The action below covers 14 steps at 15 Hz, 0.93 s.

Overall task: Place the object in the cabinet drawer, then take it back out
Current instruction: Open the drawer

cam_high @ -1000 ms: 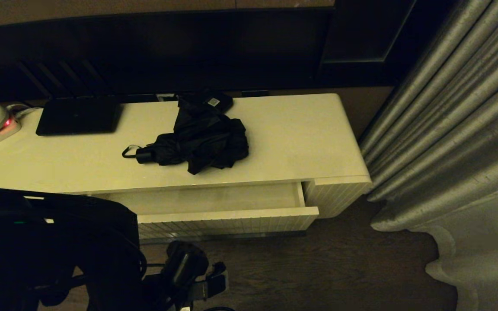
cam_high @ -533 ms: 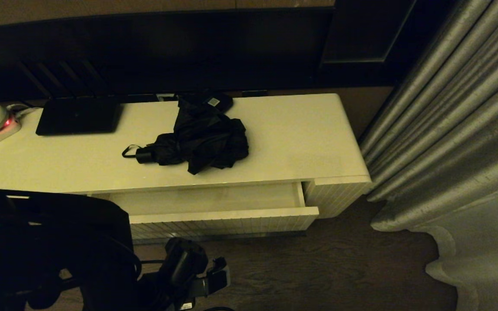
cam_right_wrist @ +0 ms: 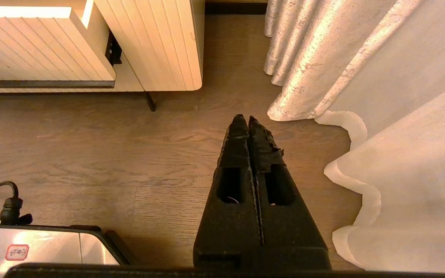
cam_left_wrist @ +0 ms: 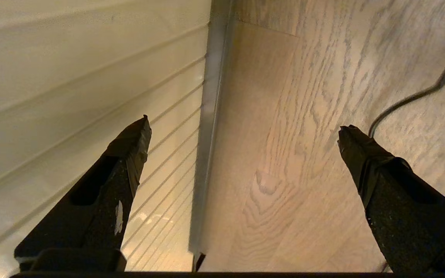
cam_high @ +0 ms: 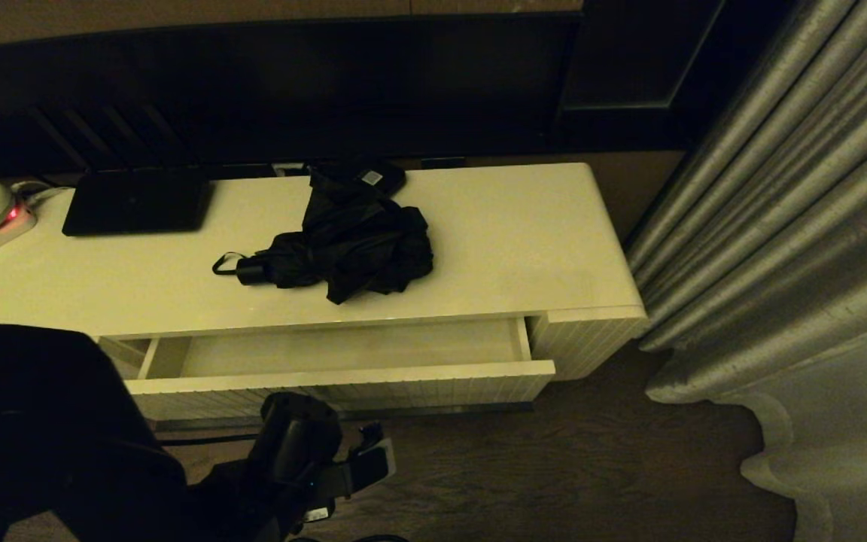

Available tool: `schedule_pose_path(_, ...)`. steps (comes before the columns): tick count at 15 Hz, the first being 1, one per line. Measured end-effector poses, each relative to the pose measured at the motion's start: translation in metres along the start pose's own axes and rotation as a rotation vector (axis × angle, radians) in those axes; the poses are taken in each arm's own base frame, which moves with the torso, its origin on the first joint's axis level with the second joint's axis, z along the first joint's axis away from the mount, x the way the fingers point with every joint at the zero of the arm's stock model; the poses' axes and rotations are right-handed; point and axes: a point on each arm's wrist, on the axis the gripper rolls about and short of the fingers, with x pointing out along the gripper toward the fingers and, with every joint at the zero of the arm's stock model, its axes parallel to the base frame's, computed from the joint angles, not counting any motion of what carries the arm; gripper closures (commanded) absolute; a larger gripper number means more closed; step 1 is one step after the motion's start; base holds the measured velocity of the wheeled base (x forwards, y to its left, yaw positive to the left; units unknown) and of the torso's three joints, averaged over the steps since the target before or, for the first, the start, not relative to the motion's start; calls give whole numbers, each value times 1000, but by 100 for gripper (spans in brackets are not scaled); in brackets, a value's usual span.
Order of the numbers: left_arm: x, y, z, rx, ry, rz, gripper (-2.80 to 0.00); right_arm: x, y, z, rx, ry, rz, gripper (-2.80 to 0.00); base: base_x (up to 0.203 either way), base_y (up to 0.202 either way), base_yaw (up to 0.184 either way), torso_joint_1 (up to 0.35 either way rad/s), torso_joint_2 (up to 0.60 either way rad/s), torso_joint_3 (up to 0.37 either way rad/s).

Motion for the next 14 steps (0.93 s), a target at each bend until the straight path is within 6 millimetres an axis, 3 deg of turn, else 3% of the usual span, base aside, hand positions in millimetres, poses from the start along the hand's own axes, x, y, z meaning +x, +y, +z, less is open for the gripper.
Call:
schedule_pose_path(5, -55, 34, -5, -99, -82, 24, -280, 0, 0, 0, 0, 0, 0, 0, 0, 0, 0, 0, 0, 0)
schedule_pose_path(11, -138, 76, -24, -583, -169, 2, -280, 0, 0, 0, 0, 0, 0, 0, 0, 0, 0, 0, 0, 0)
schedule_pose_path(12, -148, 80, -27, -669, -175, -2, -102, 0, 0, 0, 0, 0, 0, 0, 0, 0, 0, 0, 0, 0)
schedule_pose_path(13, -158, 84, -30, -741, -183, -3, 0, 0, 0, 0, 0, 0, 0, 0, 0, 0, 0, 0, 0, 0)
schedule_pose_path(14, -167, 88, -33, -809, -188, -4, 0, 0, 0, 0, 0, 0, 0, 0, 0, 0, 0, 0, 0, 0)
